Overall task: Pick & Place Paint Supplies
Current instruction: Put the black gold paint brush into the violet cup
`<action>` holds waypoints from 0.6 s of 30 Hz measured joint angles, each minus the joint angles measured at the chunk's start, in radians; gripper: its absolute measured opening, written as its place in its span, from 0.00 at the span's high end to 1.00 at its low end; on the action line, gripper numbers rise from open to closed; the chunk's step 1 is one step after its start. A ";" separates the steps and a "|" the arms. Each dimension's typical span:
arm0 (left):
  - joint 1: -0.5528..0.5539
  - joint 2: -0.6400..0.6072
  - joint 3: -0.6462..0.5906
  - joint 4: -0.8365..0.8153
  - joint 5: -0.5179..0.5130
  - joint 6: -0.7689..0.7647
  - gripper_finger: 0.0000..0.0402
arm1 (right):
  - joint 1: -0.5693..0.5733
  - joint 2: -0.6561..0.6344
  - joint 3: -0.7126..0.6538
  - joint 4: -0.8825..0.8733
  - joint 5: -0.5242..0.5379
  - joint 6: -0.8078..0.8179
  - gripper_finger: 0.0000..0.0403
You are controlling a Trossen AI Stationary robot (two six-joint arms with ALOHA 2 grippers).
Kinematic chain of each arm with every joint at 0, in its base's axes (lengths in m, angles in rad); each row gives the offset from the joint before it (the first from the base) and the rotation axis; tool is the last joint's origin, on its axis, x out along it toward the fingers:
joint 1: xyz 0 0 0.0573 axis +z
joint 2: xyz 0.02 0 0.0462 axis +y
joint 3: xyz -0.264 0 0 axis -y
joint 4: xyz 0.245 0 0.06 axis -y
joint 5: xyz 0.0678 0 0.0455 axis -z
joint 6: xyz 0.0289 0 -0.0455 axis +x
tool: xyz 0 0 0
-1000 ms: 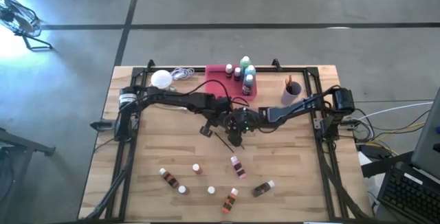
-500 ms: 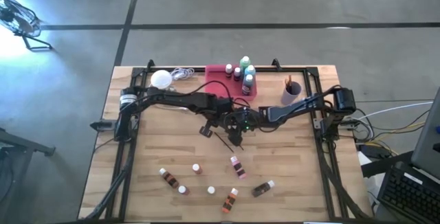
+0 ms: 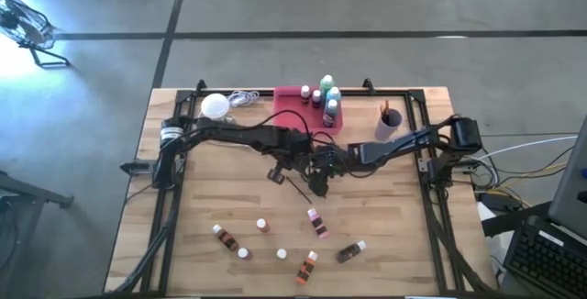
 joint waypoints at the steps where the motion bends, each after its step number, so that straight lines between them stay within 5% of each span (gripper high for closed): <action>1: 0.000 -0.004 -0.002 -0.013 0.006 -0.007 1.00 | 0.003 -0.020 -0.004 -0.020 0.026 -0.008 0.55; 7: 0.003 -0.009 -0.004 -0.017 -0.002 -0.012 1.00 | 0.033 -0.160 -0.044 -0.024 0.221 -0.031 0.53; 18: 0.003 -0.010 0.056 -0.010 -0.003 0.006 1.00 | 0.073 -0.174 -0.112 0.053 0.216 0.062 0.56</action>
